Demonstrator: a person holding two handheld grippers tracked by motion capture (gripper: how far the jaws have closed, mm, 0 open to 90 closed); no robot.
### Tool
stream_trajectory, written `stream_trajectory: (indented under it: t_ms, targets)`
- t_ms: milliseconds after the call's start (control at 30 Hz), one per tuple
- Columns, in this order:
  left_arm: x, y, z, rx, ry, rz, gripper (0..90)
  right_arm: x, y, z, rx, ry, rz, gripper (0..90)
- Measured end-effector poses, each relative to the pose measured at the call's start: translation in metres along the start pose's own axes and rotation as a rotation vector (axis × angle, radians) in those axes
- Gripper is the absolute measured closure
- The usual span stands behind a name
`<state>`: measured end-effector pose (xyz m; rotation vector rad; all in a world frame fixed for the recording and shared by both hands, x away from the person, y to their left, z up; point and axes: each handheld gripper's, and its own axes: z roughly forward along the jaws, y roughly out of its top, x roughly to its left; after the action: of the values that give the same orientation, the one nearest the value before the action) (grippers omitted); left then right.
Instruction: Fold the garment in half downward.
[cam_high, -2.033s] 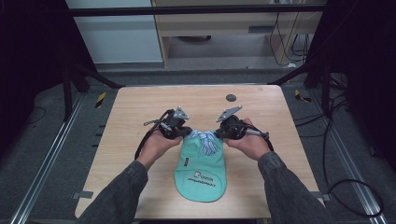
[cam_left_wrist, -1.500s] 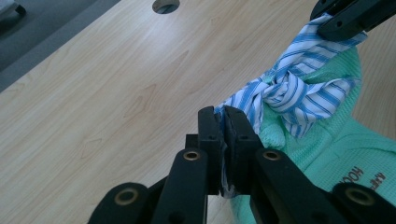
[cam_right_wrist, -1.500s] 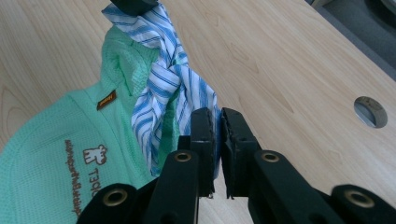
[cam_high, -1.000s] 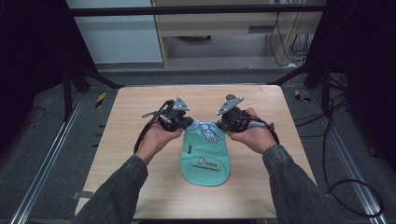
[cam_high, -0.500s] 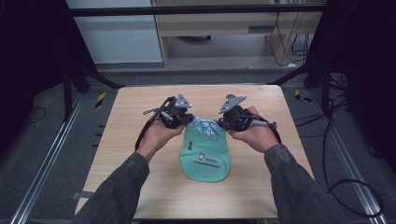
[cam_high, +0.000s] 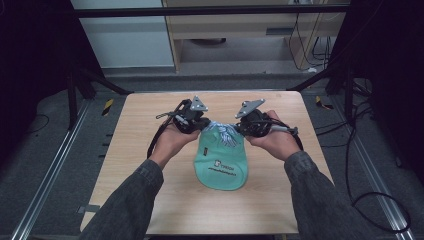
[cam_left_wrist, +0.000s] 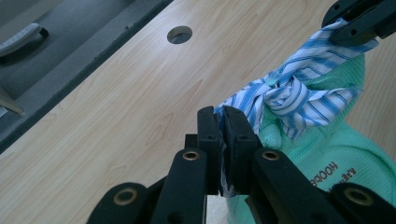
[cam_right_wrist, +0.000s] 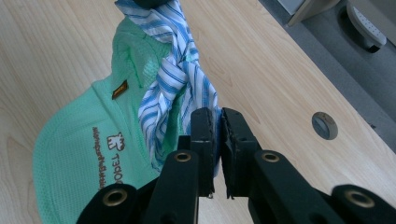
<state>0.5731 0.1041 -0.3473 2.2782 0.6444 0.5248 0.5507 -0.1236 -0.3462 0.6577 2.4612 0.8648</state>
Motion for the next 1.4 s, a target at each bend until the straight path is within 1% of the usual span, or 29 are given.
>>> stream_trajectory:
  t_ms: [67, 133, 333, 500, 633, 767, 867, 1067, 1167, 1267, 1300, 1400]
  targets:
    - [0.001, 0.001, -0.001, -0.006, 0.003, -0.002, 86.4, -0.001, 0.002, -0.001, 0.003, -0.005, -0.009, 83.9]
    - [0.001, 0.001, -0.002, -0.009, 0.006, 0.0, 86.4, -0.001, 0.005, -0.001, 0.012, -0.012, -0.032, 83.8]
    - [0.004, 0.001, -0.002, -0.006, 0.014, -0.005, 86.4, -0.002, 0.01, 0.003, 0.03, -0.029, -0.053, 83.7]
    - [0.007, 0.001, -0.002, -0.011, 0.024, -0.017, 86.4, -0.005, 0.014, 0.007, 0.034, -0.039, -0.055, 83.8]
    - [0.01, 0.002, -0.003, -0.017, 0.031, -0.022, 86.4, -0.008, 0.018, 0.009, 0.027, -0.044, -0.047, 83.8]
    - [0.008, -0.001, -0.001, -0.006, 0.032, -0.005, 86.4, -0.007, 0.016, 0.011, 0.034, -0.045, -0.052, 83.9]
    - [0.008, -0.001, 0.001, -0.007, 0.033, -0.006, 86.4, -0.006, 0.014, 0.013, 0.039, -0.04, -0.056, 83.9]
    - [0.013, 0.005, 0.003, -0.025, 0.032, -0.023, 86.3, -0.014, 0.018, 0.013, 0.021, -0.064, -0.033, 84.1]
    - [0.01, 0.005, 0.006, -0.005, 0.031, -0.007, 86.4, -0.016, 0.017, 0.014, 0.022, -0.064, -0.024, 84.1]
    - [0.007, 0.003, 0.006, -0.002, 0.032, 0.004, 86.4, -0.014, 0.013, 0.016, 0.033, -0.06, -0.032, 84.1]
    - [0.005, 0.002, 0.006, 0.003, 0.035, 0.017, 86.4, -0.014, 0.012, 0.017, 0.031, -0.059, -0.029, 84.1]
    - [0.002, 0.001, 0.006, 0.007, 0.037, 0.029, 86.4, -0.011, 0.007, 0.018, 0.031, -0.05, -0.032, 84.1]
